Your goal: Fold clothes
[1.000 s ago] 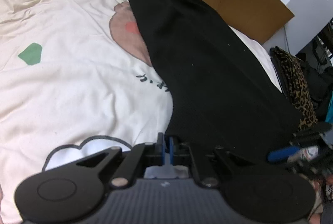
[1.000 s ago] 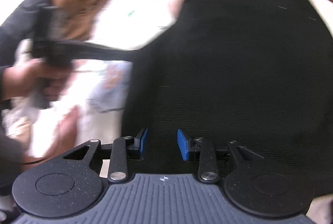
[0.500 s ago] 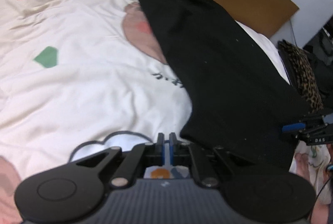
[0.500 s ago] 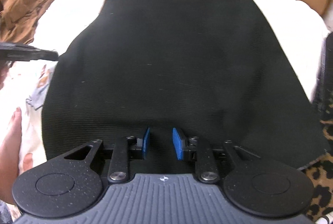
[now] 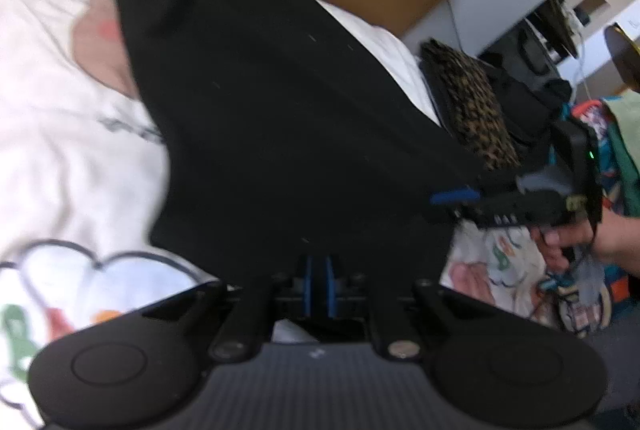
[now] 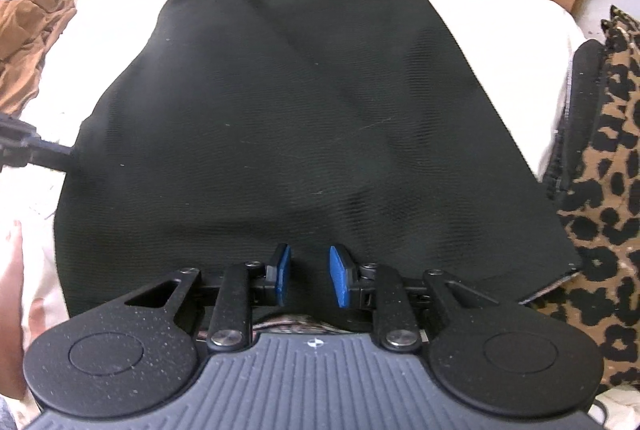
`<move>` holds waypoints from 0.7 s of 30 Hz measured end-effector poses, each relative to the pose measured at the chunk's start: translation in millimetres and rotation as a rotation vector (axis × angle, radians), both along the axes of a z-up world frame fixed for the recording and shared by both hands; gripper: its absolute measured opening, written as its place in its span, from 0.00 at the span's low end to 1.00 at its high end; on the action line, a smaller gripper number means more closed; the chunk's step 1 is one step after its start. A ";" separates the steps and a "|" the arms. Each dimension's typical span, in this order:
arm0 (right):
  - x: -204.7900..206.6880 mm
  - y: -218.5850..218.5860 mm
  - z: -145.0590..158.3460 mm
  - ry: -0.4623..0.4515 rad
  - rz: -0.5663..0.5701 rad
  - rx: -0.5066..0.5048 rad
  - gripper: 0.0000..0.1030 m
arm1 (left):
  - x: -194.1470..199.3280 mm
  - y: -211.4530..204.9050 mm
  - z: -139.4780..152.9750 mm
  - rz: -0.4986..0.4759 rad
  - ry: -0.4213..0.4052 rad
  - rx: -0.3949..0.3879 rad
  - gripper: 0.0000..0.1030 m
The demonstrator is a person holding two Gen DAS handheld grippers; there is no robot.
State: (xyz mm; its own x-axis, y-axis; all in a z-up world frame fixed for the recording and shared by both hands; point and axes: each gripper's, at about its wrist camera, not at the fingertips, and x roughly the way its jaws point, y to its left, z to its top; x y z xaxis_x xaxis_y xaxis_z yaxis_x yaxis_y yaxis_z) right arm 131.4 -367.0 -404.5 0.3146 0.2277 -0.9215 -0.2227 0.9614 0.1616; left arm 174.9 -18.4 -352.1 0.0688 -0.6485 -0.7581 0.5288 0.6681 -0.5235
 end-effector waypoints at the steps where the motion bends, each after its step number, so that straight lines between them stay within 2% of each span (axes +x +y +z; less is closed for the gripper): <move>1: 1.1 -0.9 -0.2 0.001 -0.004 -0.010 0.24 | -1.0 -2.7 -5.2 -0.011 0.016 -0.001 0.07; 3: 3.5 -3.2 -0.8 0.005 -0.013 -0.026 0.17 | -1.1 -3.2 -17.7 -0.001 0.058 0.020 0.07; 10: 4.0 -2.7 1.1 0.017 -0.029 -0.032 0.17 | -9.7 24.8 -14.8 0.045 0.096 0.017 0.11; 12: 3.0 -2.4 1.2 0.016 -0.033 -0.029 0.19 | -12.6 35.1 -18.3 0.077 0.152 0.011 0.20; 14: 2.2 -2.1 1.5 0.016 -0.030 -0.028 0.19 | -15.3 40.2 -21.3 0.100 0.193 0.005 0.41; 21: 0.1 -2.1 2.1 0.012 -0.022 -0.025 0.19 | -17.8 42.7 -32.0 0.167 0.307 -0.066 0.47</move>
